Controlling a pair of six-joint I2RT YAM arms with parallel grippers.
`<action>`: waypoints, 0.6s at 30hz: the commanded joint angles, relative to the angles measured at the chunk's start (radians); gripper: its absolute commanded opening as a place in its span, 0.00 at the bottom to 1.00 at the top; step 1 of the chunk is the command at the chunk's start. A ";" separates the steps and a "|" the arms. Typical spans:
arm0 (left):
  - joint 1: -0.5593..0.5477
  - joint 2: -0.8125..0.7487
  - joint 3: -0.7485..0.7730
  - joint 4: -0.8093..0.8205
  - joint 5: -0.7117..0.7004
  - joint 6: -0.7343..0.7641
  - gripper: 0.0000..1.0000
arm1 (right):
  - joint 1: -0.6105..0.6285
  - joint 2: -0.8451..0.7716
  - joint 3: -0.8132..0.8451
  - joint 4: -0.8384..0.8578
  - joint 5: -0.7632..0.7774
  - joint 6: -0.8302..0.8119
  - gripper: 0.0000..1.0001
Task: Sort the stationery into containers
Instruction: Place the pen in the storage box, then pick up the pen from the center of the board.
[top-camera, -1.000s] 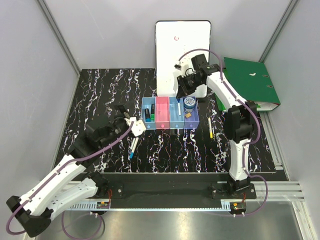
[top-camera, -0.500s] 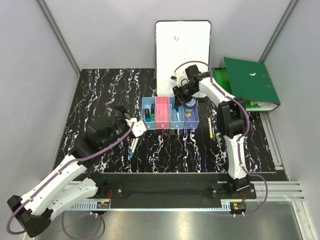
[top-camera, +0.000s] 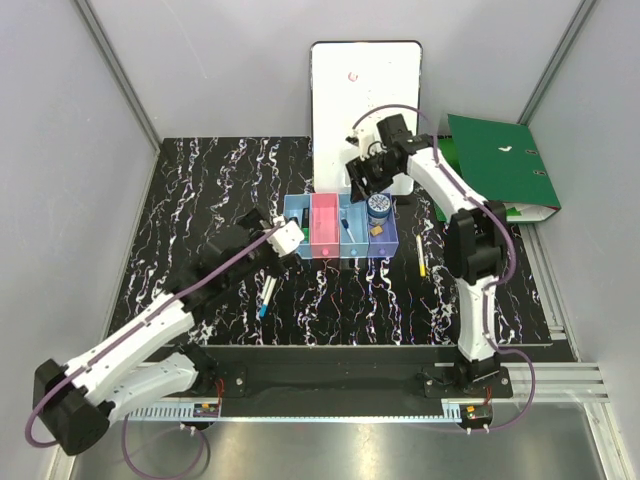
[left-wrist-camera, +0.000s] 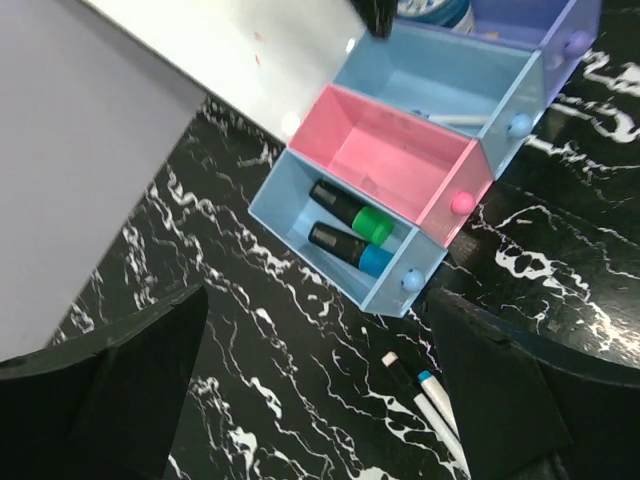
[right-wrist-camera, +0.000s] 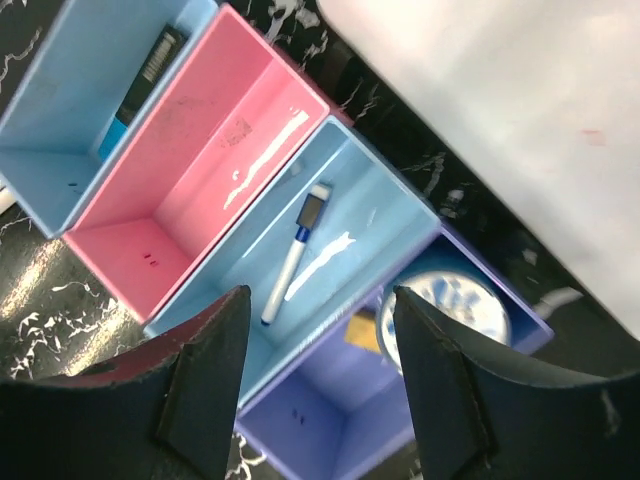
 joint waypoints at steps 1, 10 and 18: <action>0.029 0.137 0.002 0.026 -0.129 -0.102 0.99 | -0.002 -0.284 -0.013 0.016 0.108 -0.053 0.67; 0.230 0.405 0.163 -0.099 -0.049 -0.332 0.96 | -0.001 -0.565 -0.041 -0.013 0.320 -0.118 0.70; 0.303 0.534 0.229 -0.153 0.090 -0.467 0.95 | -0.001 -0.647 -0.050 -0.056 0.417 -0.101 0.71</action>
